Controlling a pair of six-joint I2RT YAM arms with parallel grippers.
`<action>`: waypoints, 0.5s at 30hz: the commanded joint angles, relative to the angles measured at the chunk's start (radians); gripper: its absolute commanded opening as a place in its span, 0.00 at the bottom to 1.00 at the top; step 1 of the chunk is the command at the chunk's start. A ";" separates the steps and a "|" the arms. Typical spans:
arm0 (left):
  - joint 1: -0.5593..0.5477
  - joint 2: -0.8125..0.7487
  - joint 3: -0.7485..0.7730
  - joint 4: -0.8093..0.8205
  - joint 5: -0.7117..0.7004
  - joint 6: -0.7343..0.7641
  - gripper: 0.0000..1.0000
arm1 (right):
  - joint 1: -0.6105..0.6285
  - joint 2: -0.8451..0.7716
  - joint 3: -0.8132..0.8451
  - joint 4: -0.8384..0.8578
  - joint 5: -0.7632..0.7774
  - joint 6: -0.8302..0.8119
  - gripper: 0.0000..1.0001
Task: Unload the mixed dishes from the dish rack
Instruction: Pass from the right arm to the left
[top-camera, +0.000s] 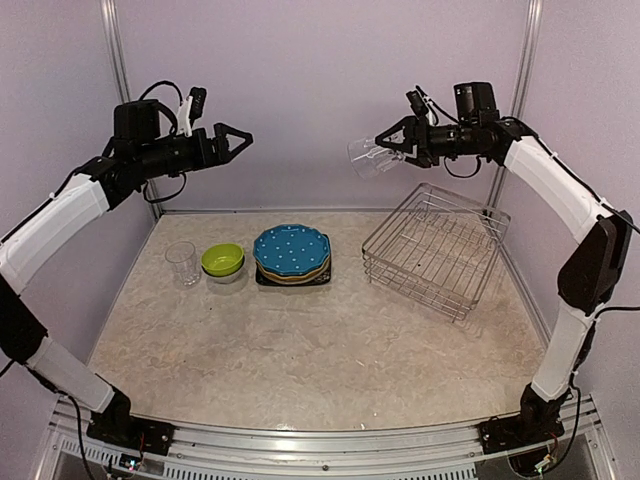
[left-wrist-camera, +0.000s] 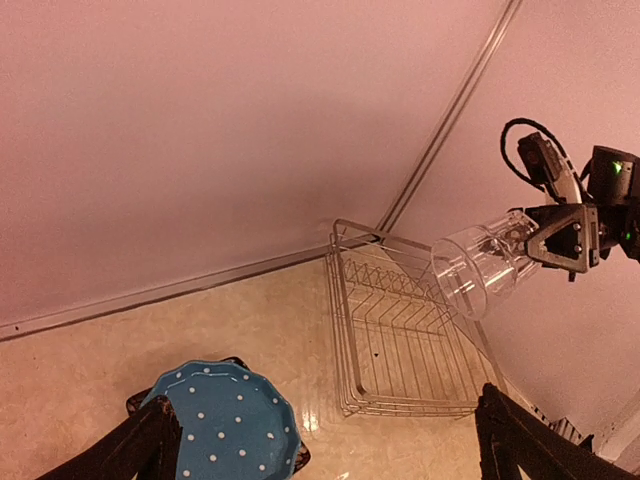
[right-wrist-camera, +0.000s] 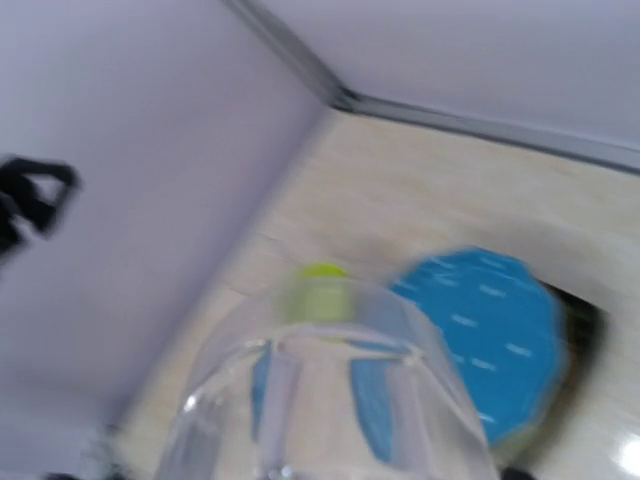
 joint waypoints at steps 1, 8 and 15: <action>-0.059 -0.070 -0.086 0.218 0.085 0.099 0.99 | -0.005 -0.072 -0.139 0.511 -0.198 0.377 0.25; -0.137 -0.094 -0.107 0.290 0.140 0.211 0.99 | 0.028 -0.077 -0.280 0.963 -0.264 0.701 0.25; -0.214 -0.085 -0.102 0.296 0.221 0.385 0.99 | 0.087 -0.055 -0.310 1.132 -0.283 0.844 0.25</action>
